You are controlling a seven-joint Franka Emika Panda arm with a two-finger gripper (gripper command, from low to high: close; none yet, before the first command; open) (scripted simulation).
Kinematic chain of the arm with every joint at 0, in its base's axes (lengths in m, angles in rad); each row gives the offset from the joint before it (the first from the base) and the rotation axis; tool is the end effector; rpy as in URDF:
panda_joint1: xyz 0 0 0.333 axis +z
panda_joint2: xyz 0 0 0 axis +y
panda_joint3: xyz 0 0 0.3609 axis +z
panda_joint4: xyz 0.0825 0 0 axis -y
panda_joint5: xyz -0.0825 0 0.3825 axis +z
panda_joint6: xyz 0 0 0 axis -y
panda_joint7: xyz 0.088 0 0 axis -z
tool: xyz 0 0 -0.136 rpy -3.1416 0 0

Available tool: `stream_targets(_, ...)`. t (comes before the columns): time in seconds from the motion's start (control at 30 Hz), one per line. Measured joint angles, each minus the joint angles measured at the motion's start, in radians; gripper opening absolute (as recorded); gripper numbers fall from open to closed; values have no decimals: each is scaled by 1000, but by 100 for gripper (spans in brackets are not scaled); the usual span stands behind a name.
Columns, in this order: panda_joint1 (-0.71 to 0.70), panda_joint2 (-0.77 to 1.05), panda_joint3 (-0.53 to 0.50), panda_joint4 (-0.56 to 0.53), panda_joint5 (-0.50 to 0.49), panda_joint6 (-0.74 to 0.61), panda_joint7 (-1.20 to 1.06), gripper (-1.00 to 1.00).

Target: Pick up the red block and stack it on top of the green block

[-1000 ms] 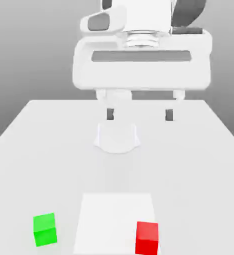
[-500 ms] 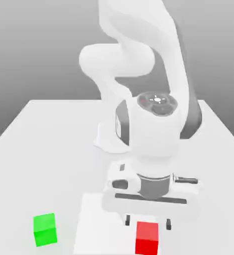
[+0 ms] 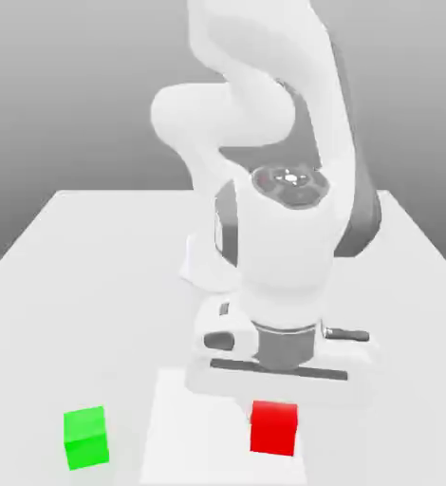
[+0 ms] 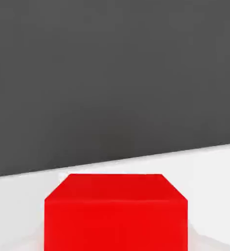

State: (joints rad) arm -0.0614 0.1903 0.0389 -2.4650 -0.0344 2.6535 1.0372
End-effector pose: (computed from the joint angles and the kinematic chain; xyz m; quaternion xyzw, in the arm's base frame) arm 0.4886 -0.0101 0.2361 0.8703 -0.4925 0.0014 0.0042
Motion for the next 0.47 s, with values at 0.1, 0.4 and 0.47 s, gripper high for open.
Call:
stream_targets(0.1,-85,-39,-68,-11,25,-27,-58,-100)
stream_targets(0.4,-212,81,-133,-14,101,94,-165,100)
stream_targets(0.47,-212,81,-133,-14,101,94,-165,100)
